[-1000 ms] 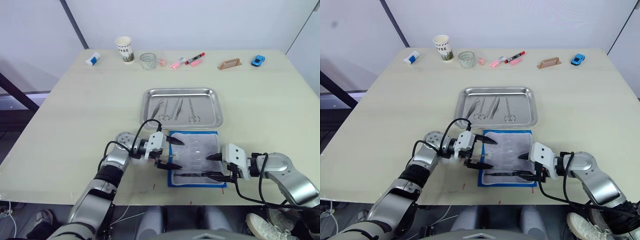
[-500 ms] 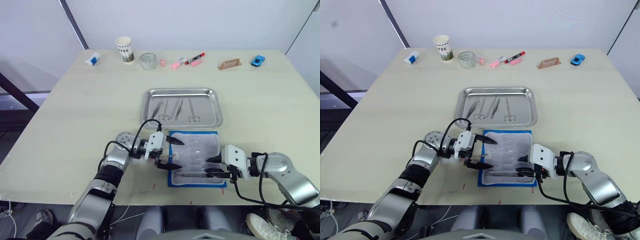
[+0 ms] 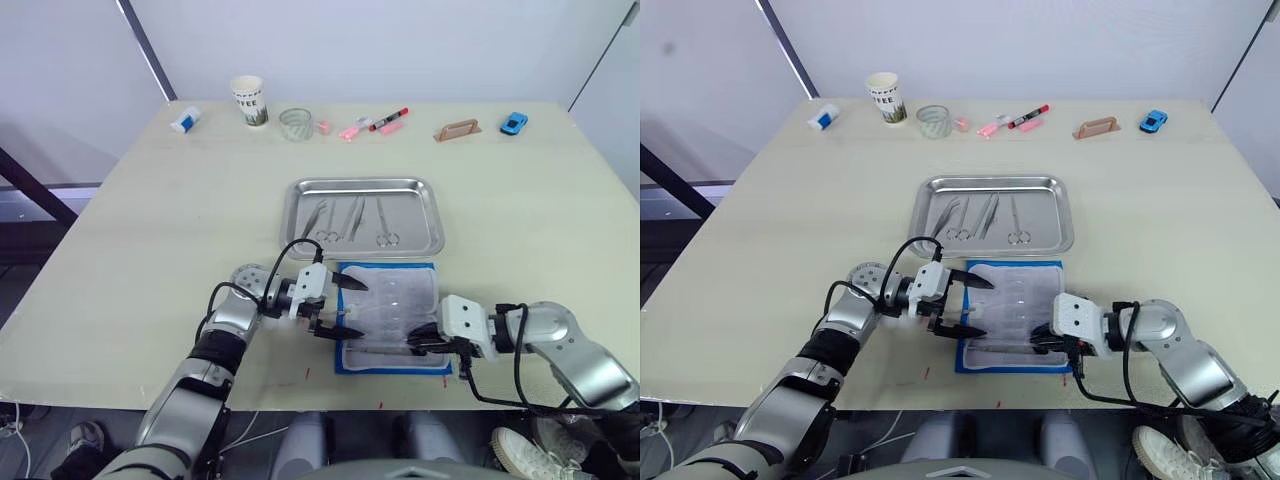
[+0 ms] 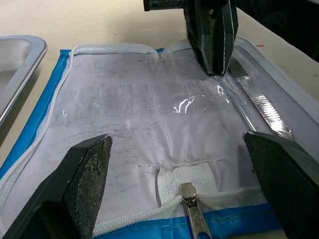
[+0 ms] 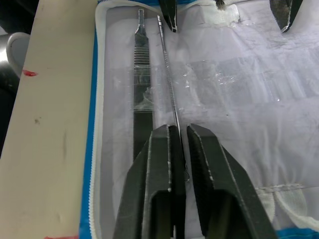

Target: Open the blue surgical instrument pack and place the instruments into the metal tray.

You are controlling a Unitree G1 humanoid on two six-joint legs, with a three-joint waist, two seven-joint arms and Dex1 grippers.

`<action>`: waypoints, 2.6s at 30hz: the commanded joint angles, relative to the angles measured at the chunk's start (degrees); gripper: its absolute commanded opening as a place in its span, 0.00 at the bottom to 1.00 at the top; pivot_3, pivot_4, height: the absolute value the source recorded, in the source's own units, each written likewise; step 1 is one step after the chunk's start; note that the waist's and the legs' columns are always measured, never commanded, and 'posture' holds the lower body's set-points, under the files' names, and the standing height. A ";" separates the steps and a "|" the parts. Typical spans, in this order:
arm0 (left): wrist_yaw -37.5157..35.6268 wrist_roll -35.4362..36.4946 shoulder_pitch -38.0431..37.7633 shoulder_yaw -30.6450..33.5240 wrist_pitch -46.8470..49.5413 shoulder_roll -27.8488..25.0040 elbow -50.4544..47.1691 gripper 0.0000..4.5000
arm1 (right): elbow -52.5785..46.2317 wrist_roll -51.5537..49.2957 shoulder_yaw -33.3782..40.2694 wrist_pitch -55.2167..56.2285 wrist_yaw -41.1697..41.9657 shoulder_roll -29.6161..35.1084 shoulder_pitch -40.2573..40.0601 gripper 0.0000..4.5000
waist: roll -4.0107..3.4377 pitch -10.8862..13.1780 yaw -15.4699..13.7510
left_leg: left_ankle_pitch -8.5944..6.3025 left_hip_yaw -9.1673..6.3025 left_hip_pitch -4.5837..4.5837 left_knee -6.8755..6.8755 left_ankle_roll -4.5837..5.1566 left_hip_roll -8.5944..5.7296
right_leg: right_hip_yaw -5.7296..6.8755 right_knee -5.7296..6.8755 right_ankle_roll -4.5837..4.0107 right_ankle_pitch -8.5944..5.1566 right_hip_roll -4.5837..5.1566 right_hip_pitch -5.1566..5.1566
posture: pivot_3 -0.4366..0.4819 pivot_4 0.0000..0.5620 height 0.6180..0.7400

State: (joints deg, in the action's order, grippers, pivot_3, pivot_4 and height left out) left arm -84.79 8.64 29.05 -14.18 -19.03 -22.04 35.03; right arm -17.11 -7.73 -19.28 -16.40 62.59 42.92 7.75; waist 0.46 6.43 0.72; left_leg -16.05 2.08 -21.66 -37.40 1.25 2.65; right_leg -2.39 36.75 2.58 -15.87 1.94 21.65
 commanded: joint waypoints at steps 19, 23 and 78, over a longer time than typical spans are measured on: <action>1.14 -3.16 -1.45 -2.07 0.46 1.12 5.40 1.00 | -4.62 -3.78 3.71 -9.45 1.83 4.61 0.11 0.05 | -0.05 -0.15 -0.46 | 0.00 -0.03 -0.03 -0.01 0.00 -0.07 | 0.01 0.00 -0.03 -0.02 0.08 -0.03 | 0.48 0.27 1.00; 1.13 -3.26 -1.54 -2.07 0.05 1.17 5.74 1.00 | -7.59 -5.49 5.41 -12.43 1.71 6.62 -0.50 0.05 | -0.08 -0.06 -0.50 | 0.00 -0.06 -0.04 -0.03 0.00 -0.08 | 0.02 0.00 -0.06 -0.03 0.10 -0.03 | 0.48 0.27 1.00; 1.87 -3.47 -1.35 -1.86 -0.47 2.07 6.68 1.00 | -5.76 -20.40 20.07 -30.02 -13.79 1.06 11.71 0.05 | -0.23 -0.01 -1.32 | 0.00 -0.26 -0.07 -0.08 0.01 -0.23 | -0.02 0.03 -0.01 0.01 0.08 -0.02 | 0.48 0.27 1.00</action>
State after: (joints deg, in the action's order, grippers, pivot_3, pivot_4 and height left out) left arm -84.07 7.87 30.59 -14.15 -20.76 -19.80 38.17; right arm -21.75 -27.81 0.32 -45.02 51.78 44.80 17.58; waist 0.24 6.42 -0.60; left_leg -16.05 1.82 -21.74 -37.48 1.26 2.41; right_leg -2.41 36.78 2.58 -15.86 2.02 21.63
